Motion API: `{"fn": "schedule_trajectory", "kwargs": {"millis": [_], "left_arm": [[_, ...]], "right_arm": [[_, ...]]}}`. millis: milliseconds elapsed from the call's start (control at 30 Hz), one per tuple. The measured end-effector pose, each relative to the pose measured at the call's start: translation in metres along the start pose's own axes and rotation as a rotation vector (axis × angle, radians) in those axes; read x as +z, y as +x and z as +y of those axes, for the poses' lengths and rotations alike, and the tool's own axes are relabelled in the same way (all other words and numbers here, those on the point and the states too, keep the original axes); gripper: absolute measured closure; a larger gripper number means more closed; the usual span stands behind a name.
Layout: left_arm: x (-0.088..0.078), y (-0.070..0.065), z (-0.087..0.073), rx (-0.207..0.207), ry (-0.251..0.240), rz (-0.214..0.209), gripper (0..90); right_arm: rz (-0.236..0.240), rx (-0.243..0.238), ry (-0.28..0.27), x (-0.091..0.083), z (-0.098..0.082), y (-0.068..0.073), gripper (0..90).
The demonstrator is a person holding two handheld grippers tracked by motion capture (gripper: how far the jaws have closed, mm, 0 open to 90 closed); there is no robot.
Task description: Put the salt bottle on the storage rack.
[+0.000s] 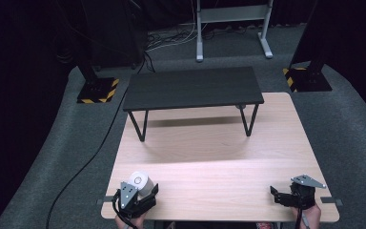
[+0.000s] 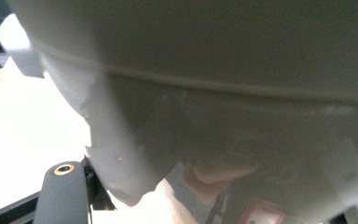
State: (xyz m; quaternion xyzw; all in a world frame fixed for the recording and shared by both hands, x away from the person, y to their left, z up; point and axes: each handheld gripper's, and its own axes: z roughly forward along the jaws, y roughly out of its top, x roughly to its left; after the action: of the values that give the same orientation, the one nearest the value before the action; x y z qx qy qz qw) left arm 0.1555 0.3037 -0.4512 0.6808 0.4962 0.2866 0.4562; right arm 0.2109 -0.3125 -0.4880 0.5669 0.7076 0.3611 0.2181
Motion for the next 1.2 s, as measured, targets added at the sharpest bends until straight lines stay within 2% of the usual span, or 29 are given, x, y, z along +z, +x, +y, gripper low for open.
{"fn": "schedule_trajectory", "kwargs": {"millis": [367,767,1067,1200], "left_arm": [[0.001,-0.002,0.021,0.029,-0.015,-0.039,29.8],[0.006,-0.008,0.047,0.084,-0.034,-0.084,29.8],[0.013,-0.011,0.061,0.108,-0.032,-0.092,29.8],[0.018,-0.011,0.068,0.105,-0.018,-0.092,29.8]], "right_arm": [[-0.001,-0.001,-0.001,0.0,0.0,0.0,0.0],[-0.003,-0.002,-0.004,0.0,-0.001,0.001,0.0],[-0.008,-0.004,-0.006,0.0,-0.001,0.002,0.0],[-0.029,-0.008,-0.01,-0.001,-0.002,0.006,0.0]]}}
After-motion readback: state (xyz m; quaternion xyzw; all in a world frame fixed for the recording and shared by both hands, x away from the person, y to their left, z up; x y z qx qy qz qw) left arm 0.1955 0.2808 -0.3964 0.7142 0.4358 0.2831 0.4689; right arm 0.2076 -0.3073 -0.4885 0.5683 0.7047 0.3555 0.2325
